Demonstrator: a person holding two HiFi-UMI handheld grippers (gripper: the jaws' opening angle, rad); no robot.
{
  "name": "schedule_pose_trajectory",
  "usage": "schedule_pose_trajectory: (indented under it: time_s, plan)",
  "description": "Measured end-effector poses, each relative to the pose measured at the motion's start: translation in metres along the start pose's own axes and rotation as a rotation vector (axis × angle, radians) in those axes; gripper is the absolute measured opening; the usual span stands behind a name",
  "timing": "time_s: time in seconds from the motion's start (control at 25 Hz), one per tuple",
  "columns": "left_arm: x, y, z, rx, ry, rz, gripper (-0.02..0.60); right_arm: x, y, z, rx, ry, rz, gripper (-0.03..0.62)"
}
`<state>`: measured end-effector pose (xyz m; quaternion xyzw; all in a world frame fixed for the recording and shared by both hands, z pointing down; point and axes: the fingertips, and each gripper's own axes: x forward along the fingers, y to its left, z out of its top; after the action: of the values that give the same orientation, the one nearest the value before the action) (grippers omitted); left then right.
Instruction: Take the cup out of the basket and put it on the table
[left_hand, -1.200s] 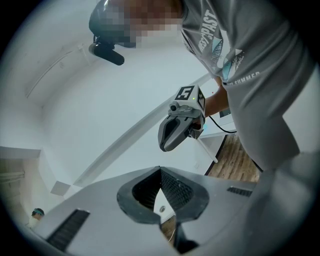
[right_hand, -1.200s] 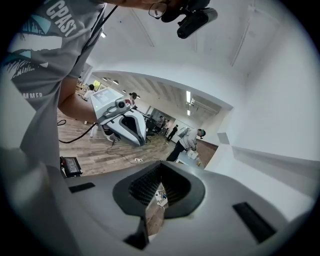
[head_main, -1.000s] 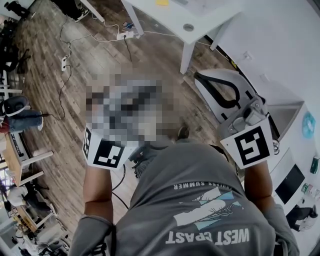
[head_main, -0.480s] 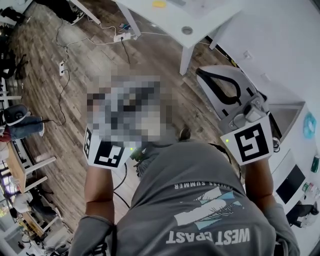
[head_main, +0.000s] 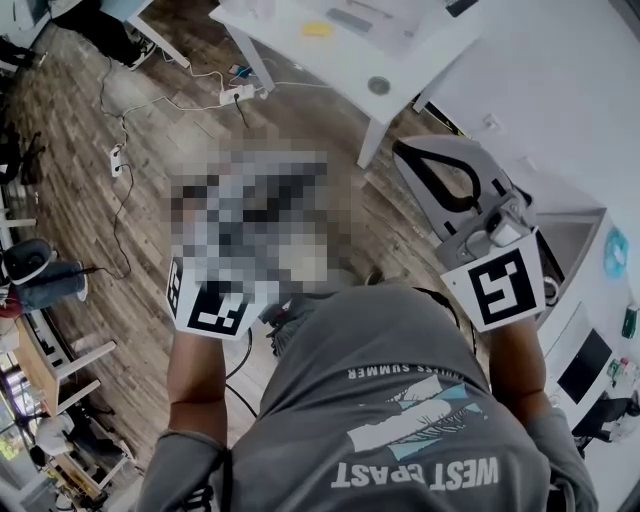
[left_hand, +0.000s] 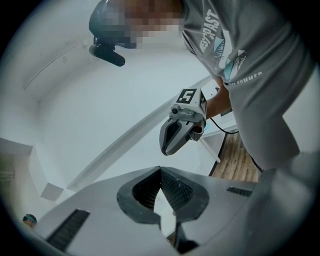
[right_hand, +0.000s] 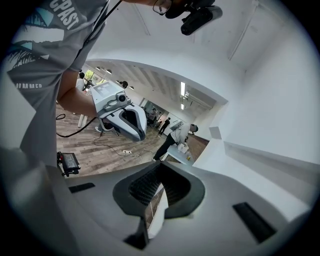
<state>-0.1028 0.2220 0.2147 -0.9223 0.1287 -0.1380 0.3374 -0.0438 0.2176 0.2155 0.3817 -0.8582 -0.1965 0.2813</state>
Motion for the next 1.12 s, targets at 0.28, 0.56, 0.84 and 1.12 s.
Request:
schedule_pose_trajectory:
  time_s: [0.28,0.56,0.84,1.12]
  plan:
    - [0.003,0.010,-0.018,-0.007,-0.031,-0.016,0.008,0.015,-0.009,-0.003,-0.009,0.030,-0.022,0.011]
    - [0.032,0.031,-0.037,-0.021,-0.024,-0.003,0.008,0.035,-0.039,-0.021,-0.005,0.029,0.004,0.011]
    - [0.077,0.050,-0.041,-0.027,0.035,0.010,0.008,0.040,-0.085,-0.043,-0.003,-0.015,0.030,0.011]
    - [0.125,0.068,-0.039,-0.026,0.066,0.054,0.008,0.044,-0.125,-0.069,-0.013,-0.056,0.075,0.011]
